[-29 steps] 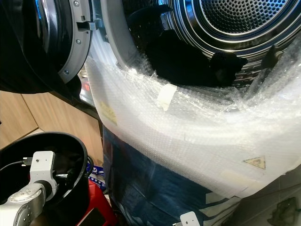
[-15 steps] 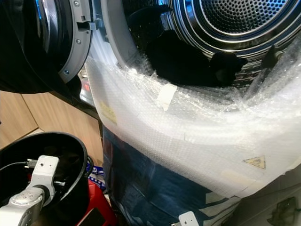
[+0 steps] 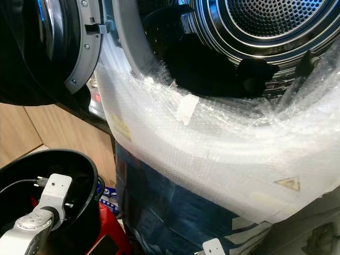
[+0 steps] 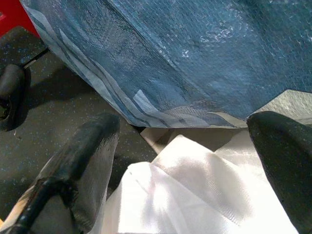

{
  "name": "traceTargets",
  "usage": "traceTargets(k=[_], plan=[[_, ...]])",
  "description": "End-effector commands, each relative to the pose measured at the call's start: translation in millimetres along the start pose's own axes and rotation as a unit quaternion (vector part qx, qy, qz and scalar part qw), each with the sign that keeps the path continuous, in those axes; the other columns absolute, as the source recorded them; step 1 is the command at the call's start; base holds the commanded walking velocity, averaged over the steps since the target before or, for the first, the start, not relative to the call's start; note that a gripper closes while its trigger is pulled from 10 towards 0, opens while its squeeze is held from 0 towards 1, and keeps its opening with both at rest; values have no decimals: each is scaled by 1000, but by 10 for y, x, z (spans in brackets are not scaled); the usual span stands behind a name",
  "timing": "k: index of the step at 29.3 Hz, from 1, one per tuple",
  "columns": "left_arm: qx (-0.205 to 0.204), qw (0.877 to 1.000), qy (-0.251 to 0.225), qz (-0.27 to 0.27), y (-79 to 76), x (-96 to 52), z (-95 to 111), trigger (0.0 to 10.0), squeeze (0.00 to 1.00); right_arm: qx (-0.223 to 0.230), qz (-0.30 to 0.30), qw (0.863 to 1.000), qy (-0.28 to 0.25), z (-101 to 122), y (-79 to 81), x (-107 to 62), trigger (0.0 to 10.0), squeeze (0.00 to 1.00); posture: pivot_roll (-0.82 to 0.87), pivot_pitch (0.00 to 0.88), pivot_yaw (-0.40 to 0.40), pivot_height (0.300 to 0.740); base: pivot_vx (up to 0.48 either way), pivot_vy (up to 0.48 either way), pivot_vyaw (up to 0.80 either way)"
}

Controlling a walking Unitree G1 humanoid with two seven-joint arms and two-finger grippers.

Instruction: Clothes washing

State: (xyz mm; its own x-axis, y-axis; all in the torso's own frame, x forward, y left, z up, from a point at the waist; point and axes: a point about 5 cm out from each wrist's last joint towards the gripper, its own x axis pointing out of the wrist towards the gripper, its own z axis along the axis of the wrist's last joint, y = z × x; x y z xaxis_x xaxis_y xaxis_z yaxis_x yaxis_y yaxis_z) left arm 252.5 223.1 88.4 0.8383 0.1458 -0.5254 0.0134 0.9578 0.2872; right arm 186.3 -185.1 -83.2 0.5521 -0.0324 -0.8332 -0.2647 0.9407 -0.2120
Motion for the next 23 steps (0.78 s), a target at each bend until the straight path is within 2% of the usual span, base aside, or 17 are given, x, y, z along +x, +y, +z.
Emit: traceTargets(k=[1,8,15,18,23], plan=[[10,1000,4,-5,-15,6,-22,0,0,9,-7,1000,2,-29,-28,-5,10000,0,169,70,-80,740,0,0,0],[15,1000,0,-13,0,-28,-25,0,0,8,-3,1000,3,-23,6,-3,10000,0,186,53,-75,740,0,0,0],[17,999,-18,-44,6,-100,41,0,0,6,3,1000,-6,39,47,7,10000,0,199,36,-71,740,0,0,0],[19,997,-38,-63,116,-265,149,0,0,17,5,1000,-8,58,75,10,10000,0,209,23,-57,740,0,0,0],[2,994,-67,-89,214,-403,316,0,0,23,9,1000,-9,74,98,13,10000,0,229,18,-54,740,0,0,0]])
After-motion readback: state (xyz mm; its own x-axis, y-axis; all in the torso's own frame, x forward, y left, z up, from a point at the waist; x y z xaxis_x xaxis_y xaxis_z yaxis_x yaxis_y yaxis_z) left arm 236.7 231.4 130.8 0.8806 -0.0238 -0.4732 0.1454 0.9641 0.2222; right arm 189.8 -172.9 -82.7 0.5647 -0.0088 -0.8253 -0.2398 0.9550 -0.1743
